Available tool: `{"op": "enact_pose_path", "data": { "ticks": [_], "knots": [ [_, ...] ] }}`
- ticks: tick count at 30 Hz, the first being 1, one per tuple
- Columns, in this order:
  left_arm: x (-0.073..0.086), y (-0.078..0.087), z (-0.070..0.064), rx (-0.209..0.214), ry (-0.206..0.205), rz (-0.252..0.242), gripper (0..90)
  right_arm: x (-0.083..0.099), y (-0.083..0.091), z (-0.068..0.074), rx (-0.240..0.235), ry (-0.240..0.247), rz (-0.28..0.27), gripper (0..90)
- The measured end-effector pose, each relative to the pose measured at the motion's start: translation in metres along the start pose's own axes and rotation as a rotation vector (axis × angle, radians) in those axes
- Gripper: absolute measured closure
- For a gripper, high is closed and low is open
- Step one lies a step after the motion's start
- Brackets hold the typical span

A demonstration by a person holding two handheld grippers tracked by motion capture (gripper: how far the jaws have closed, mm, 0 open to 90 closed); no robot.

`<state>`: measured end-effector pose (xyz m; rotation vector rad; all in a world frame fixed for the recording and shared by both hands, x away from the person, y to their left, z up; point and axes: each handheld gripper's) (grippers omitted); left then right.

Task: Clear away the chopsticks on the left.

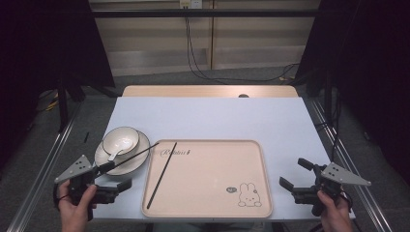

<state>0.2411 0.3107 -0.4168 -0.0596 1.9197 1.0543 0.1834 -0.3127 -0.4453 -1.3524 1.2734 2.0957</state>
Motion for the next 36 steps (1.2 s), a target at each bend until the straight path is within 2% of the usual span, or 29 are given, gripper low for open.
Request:
{"op": "enact_pose_path", "data": {
  "ticks": [1,2,3,4,7,8,9,10,13,14,16,18,19,20,22,23,24,27,28,29,30,31,33,34,35,36],
  "knots": [
    [0.0,0.0,0.0,0.0,0.0,0.0,2.7,0.0,0.0,0.0,0.0,0.0,0.0,0.0],
    [0.001,0.005,0.009,0.003,-0.006,0.004,2.7,0.001,-0.002,-0.001,0.001,-0.01,0.017,0.0],
    [0.001,0.008,0.014,0.017,-0.018,0.01,2.3,0.001,-0.002,0.0,0.001,-0.023,0.008,0.0],
    [0.002,0.011,0.018,0.019,-0.035,0.011,2.2,0.001,-0.002,0.0,0.004,-0.017,0.009,0.0],
    [0.003,0.014,0.025,0.004,-0.046,0.015,2.2,0.001,-0.001,0.0,0.014,-0.003,0.003,0.0],
    [0.004,0.014,0.034,0.014,-0.052,0.025,2.2,0.001,-0.001,0.0,0.013,0.005,-0.004,0.0],
    [0.004,0.014,0.034,0.014,-0.052,0.025,2.2,0.001,-0.001,0.0,0.013,0.005,-0.004,0.0],
    [0.006,0.013,0.043,0.012,-0.047,0.037,2.3,0.001,-0.002,0.0,0.009,0.008,-0.009,0.0],
    [0.006,0.012,0.05,0.013,-0.037,0.047,3.6,0.001,-0.002,0.001,0.011,0.015,-0.011,0.0],
    [0.005,0.008,0.058,-0.005,-0.029,0.083,3.7,0.001,-0.003,0.001,0.015,0.013,-0.013,0.0],
    [0.004,0.007,0.06,-0.017,-0.025,0.09,5.1,0.002,-0.003,0.001,0.019,0.016,-0.008,0.0],
    [0.003,0.003,0.065,0.007,-0.039,0.123,7.2,0.001,-0.003,0.001,0.019,0.015,-0.009,0.0],
    [0.003,0.001,0.067,0.001,-0.044,0.129,7.5,0.001,-0.003,0.001,0.019,0.02,-0.007,0.0],
    [0.002,-0.005,0.071,0.008,-0.034,0.162,7.5,0.001,-0.003,0.002,0.013,0.016,-0.005,0.0],
    [0.002,-0.009,0.073,-0.001,-0.04,0.189,7.7,0.002,-0.003,0.002,0.02,0.02,0.0,0.0],
    [0.002,-0.009,0.073,-0.001,-0.04,0.189,9.2,0.002,-0.004,0.002,0.019,0.023,-0.003,0.0],
    [0.002,-0.013,0.076,0.021,-0.044,0.196,11.2,0.002,-0.004,0.003,0.011,0.009,0.0,0.0],
    [0.001,-0.015,0.078,0.015,-0.034,0.201,12.8,0.001,-0.005,0.003,0.01,0.01,0.004,0.0],
    [0.001,-0.019,0.079,-0.001,-0.058,0.223,14.7,0.001,-0.006,0.003,0.016,0.021,0.008,0.0],
    [0.001,-0.019,0.079,-0.001,-0.058,0.223,15.9,0.001,-0.006,0.004,0.012,0.014,0.006,0.0],
    [0.0,-0.022,0.079,-0.019,-0.078,0.25,16.7,0.001,-0.006,0.004,0.013,0.011,0.007,0.0],
    [0.0,-0.023,0.08,-0.014,-0.078,0.249,17.9,0.001,-0.005,0.004,0.012,0.005,0.006,0.0],
    [0.0,-0.023,0.081,-0.009,-0.073,0.245,27.7,0.002,-0.005,0.003,0.011,0.013,0.013,0.0],
    [0.0,-0.025,0.082,-0.006,-0.061,0.255,27.7,0.002,-0.005,0.003,0.011,0.013,0.013,0.0],
    [-0.002,-0.028,0.083,-0.031,-0.072,0.283,33.8,0.002,-0.006,0.002,0.014,0.013,0.019,0.0],
    [-0.002,-0.029,0.083,-0.03,-0.068,0.289,34.7,0.002,-0.006,0.002,0.015,0.013,0.017,0.0]
  ]
}}
Point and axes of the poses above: each handheld gripper's, and its own axes: y roughly backward along the jaws, x roughly out of its underside, z roughly to its left, and after that the axes turned 15 degrees about z, right-handed
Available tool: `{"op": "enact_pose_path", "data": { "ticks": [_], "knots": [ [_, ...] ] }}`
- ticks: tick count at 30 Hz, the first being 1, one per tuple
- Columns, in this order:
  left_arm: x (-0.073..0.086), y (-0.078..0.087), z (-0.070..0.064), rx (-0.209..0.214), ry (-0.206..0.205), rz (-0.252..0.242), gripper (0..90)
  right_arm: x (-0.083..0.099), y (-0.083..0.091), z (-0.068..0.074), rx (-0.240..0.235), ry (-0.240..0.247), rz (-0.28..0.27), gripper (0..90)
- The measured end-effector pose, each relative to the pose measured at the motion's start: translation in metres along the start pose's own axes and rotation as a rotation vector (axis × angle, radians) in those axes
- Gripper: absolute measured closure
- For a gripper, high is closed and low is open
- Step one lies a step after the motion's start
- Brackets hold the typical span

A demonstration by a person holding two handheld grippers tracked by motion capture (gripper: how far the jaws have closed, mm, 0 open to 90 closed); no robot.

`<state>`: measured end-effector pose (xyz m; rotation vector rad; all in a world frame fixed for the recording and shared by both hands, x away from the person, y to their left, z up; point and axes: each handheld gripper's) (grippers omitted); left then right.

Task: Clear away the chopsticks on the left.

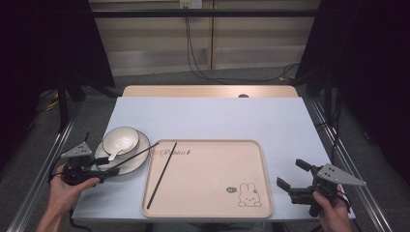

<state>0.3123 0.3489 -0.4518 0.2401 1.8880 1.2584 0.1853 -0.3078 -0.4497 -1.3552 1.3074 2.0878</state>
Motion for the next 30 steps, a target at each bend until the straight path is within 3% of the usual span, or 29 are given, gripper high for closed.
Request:
{"op": "enact_pose_path", "data": {
  "ticks": [4,8,16,22,30],
  "knots": [
    [-0.002,-0.002,0.002,0.006,0.001,0.018,46.7,0.0,0.0,0.0,0.007,-0.002,0.005,0.0],
    [-0.005,-0.008,0.001,-0.011,-0.001,0.048,50.9,0.0,0.0,0.0,0.01,-0.004,0.005,0.0],
    [-0.008,-0.012,-0.002,-0.033,-0.017,0.069,45.5,0.0,0.0,0.0,0.014,-0.006,0.007,0.0],
    [-0.009,-0.011,-0.005,-0.043,-0.031,0.08,67.2,0.0,-0.001,0.0,0.009,-0.01,0.009,0.0],
    [-0.014,-0.011,-0.009,-0.033,-0.083,0.093,83.7,0.0,-0.001,0.0,0.009,-0.014,0.013,0.0]
  ]
}}
Point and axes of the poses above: each handheld gripper's, and its own axes: y roughly backward along the jaws, x roughly out of its underside, z roughly to its left, and after that the axes turned 15 degrees about z, right-handed
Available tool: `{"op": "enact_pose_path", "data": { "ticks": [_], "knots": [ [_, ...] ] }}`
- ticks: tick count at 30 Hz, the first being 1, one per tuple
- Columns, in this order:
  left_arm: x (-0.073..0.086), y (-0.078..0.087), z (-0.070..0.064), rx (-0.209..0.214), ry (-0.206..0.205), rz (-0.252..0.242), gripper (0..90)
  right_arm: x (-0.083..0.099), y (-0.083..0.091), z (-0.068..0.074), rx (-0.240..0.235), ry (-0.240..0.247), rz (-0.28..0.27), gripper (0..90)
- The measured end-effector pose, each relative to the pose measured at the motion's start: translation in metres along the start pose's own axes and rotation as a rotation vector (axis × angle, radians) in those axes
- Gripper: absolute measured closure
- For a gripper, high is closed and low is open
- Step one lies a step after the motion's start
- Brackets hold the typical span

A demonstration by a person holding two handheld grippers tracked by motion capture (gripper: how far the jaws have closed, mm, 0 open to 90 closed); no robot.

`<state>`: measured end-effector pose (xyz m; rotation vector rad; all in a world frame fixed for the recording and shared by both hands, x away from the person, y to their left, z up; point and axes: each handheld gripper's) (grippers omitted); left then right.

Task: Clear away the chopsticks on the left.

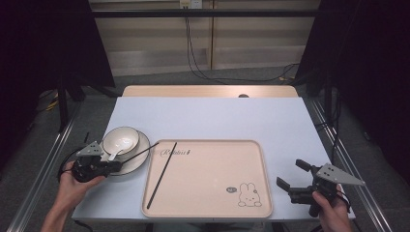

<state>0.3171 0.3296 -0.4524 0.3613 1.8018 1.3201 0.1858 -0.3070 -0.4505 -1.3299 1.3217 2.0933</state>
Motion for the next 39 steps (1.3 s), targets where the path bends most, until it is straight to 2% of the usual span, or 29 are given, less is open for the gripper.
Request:
{"op": "enact_pose_path", "data": {
  "ticks": [9,11,13,14,18,22,27,30,37,39],
  "knots": [
    [0.0,0.001,-0.003,0.027,0.006,0.007,85.8,0.0,0.0,0.0,0.006,0.002,0.003,0.0],
    [-0.001,0.002,-0.006,0.037,0.014,-0.007,85.8,0.0,0.0,0.0,0.001,0.0,0.0,0.0],
    [-0.001,0.004,-0.006,0.037,0.009,-0.001,85.8,0.0,0.0,0.0,-0.006,-0.001,0.001,0.0],
    [-0.001,0.004,-0.007,0.048,0.013,-0.017,85.8,0.0,0.0,0.0,-0.004,0.001,-0.001,0.0],
    [-0.001,0.008,-0.009,0.061,0.023,-0.031,85.9,0.0,0.0,0.0,0.003,0.003,-0.004,0.0],
    [-0.002,0.012,-0.012,0.057,0.03,-0.041,85.9,0.0,0.0,-0.001,0.002,0.006,-0.003,0.0],
    [-0.003,0.018,-0.019,0.067,0.028,-0.06,85.9,-0.001,0.0,0.0,-0.005,-0.001,-0.012,0.0],
    [-0.002,0.021,-0.024,0.08,0.04,-0.076,85.9,-0.001,0.0,0.0,-0.001,-0.001,-0.008,0.0],
    [-0.001,0.025,-0.034,0.082,0.051,-0.085,85.9,-0.001,0.001,0.0,0.005,-0.002,-0.013,0.0],
    [0.0,0.027,-0.038,0.087,0.06,-0.097,85.9,-0.001,0.001,0.0,0.007,0.01,-0.009,0.0]
  ]
}}
Point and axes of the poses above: each handheld gripper's, and its own axes: y roughly backward along the jaws, x roughly out of its underside, z roughly to its left, and after that the axes turned 15 degrees about z, right-handed
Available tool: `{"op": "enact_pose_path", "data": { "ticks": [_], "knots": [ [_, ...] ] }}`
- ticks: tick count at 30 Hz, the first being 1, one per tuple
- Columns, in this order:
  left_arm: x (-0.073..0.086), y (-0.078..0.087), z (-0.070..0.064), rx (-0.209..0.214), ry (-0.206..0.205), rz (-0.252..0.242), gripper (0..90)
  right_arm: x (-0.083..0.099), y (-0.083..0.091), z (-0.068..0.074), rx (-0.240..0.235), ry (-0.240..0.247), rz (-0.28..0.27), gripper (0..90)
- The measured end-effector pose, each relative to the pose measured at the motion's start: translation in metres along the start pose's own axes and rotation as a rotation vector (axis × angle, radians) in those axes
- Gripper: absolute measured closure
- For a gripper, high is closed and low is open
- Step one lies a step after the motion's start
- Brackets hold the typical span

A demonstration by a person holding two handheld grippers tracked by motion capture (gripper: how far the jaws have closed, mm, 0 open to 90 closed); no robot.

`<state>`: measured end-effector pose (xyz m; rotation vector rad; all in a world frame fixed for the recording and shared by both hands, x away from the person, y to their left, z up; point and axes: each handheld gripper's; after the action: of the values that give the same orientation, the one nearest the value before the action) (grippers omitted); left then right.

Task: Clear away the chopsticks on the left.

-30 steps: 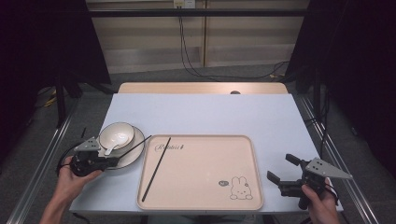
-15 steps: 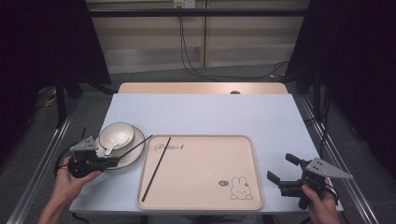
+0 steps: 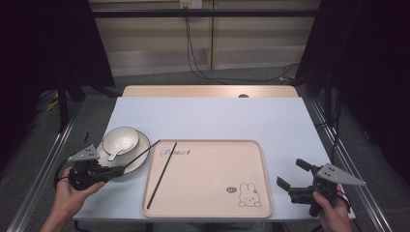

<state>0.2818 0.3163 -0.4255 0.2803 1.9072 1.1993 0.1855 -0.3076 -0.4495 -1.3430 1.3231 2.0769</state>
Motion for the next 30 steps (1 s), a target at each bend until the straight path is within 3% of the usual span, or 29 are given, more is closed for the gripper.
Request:
{"op": "enact_pose_path", "data": {
  "ticks": [9,12,16,20,23,30],
  "knots": [
    [0.003,0.005,-0.019,0.005,0.036,-0.027,85.9,0.0,0.0,0.001,-0.005,-0.003,-0.001,0.0],
    [0.004,0.007,-0.029,0.007,0.072,-0.048,85.9,0.0,0.0,0.0,0.003,-0.001,-0.003,0.0],
    [0.005,0.01,-0.035,0.007,0.074,-0.062,85.9,0.0,0.0,0.0,0.005,0.004,0.0,0.0],
    [0.002,0.013,-0.054,-0.012,0.1,-0.08,85.9,0.0,0.0,0.001,-0.004,-0.003,-0.002,0.0],
    [-0.002,0.011,-0.064,-0.016,0.13,-0.083,85.9,0.0,0.0,0.0,0.001,0.003,0.007,0.0],
    [-0.015,-0.002,-0.08,-0.001,0.151,-0.104,85.9,0.0,0.0,0.0,0.003,0.003,0.002,0.0]
  ]
}}
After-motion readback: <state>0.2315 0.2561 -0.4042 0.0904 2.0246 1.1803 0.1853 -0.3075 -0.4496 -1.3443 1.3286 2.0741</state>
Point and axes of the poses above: each handheld gripper's, and its own axes: y roughly backward along the jaws, x roughly out of its underside, z roughly to its left, and after that the axes turned 15 degrees about z, right-handed
